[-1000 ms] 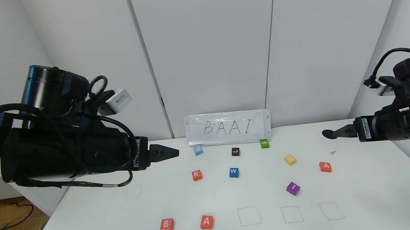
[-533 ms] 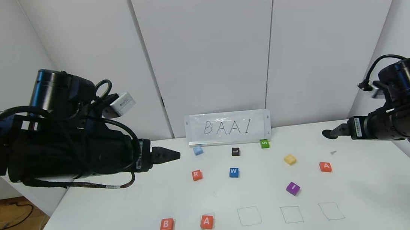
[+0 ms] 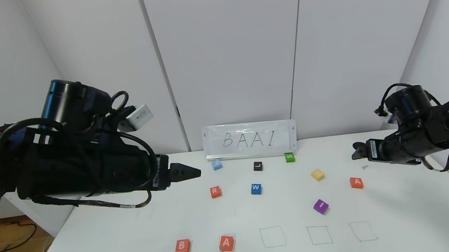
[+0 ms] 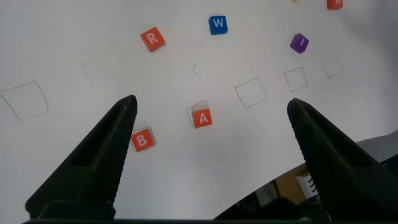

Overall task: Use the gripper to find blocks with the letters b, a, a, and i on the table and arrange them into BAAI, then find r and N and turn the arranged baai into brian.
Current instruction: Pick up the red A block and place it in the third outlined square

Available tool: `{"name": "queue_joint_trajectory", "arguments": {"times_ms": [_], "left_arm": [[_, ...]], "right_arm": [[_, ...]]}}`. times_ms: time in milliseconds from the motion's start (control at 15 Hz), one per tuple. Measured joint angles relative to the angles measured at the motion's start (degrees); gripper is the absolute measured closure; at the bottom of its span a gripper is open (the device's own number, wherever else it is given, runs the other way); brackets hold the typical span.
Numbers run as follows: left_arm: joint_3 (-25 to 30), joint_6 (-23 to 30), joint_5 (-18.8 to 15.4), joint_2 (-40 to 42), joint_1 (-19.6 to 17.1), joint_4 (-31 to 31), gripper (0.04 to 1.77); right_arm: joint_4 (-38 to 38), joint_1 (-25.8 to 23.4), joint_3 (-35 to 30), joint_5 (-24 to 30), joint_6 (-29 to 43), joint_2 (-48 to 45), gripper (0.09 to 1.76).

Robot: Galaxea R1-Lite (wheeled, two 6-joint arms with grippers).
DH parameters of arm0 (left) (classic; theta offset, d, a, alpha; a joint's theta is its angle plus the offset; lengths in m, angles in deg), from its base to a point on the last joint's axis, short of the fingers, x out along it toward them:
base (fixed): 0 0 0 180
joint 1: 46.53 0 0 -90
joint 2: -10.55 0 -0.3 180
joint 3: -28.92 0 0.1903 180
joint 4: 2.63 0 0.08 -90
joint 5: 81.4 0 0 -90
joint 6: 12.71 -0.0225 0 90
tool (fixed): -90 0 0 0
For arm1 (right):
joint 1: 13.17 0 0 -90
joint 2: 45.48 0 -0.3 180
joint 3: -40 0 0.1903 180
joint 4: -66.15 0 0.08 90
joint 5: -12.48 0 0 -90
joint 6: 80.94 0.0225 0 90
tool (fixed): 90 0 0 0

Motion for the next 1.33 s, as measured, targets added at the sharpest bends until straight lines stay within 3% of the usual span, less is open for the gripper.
{"name": "queue_joint_trajectory", "arguments": {"times_ms": [1333], "left_arm": [[-0.11, -0.15, -0.07, -1.18, -0.15, 0.0, 0.09]], "right_arm": [[0.07, -0.38, 6.12, -0.51, 2.95, 14.34, 0.14]]}}
